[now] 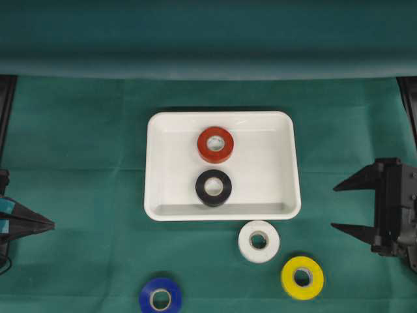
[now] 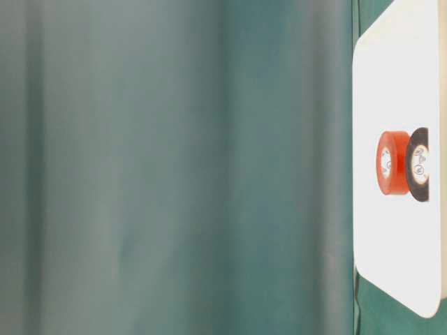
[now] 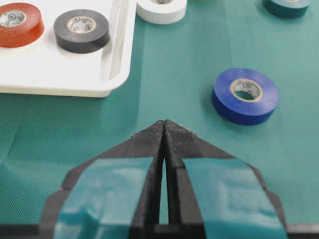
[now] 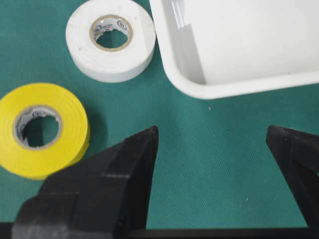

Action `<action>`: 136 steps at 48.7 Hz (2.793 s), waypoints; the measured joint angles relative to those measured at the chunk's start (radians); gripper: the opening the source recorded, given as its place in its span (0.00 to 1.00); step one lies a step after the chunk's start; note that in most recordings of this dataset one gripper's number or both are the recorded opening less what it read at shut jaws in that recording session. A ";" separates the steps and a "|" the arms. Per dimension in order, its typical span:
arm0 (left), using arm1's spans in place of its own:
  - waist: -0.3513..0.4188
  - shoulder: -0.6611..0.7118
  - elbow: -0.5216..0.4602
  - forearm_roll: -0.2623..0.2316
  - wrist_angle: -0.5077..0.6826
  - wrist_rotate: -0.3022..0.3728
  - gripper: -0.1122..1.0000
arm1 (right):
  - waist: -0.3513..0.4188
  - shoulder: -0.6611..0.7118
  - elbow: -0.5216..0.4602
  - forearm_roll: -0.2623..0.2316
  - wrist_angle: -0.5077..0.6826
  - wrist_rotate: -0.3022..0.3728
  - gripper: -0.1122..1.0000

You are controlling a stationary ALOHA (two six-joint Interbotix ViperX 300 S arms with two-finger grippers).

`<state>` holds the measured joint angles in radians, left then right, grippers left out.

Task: Put the tape into the white case with the right arm.
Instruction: 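Withdraw the open right gripper to the right side, then move the right gripper down onto the yellow tape roll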

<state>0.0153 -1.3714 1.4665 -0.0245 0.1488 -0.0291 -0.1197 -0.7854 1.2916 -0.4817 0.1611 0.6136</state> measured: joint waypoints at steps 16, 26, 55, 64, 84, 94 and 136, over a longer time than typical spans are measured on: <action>0.000 0.000 0.000 0.000 0.000 0.000 0.10 | 0.034 -0.002 0.020 0.000 -0.025 0.002 0.73; 0.000 0.000 0.000 0.000 0.000 0.000 0.10 | 0.169 -0.002 0.051 0.000 -0.081 0.000 0.73; 0.000 0.000 0.000 0.000 0.000 0.000 0.10 | 0.368 -0.003 0.075 0.000 -0.098 0.002 0.73; 0.000 0.000 0.000 0.002 0.000 0.000 0.10 | 0.368 0.002 0.075 -0.002 -0.098 0.002 0.73; 0.000 0.000 0.000 0.000 0.000 0.000 0.10 | 0.374 0.163 0.015 -0.003 -0.129 -0.006 0.73; 0.000 0.000 0.000 0.000 0.000 0.000 0.10 | 0.374 0.276 -0.043 -0.005 -0.178 -0.018 0.73; 0.000 0.000 0.000 0.000 -0.002 0.000 0.10 | 0.376 0.480 -0.121 -0.005 -0.210 -0.017 0.73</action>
<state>0.0153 -1.3714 1.4665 -0.0245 0.1473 -0.0291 0.2562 -0.3053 1.1704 -0.4863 -0.0491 0.5967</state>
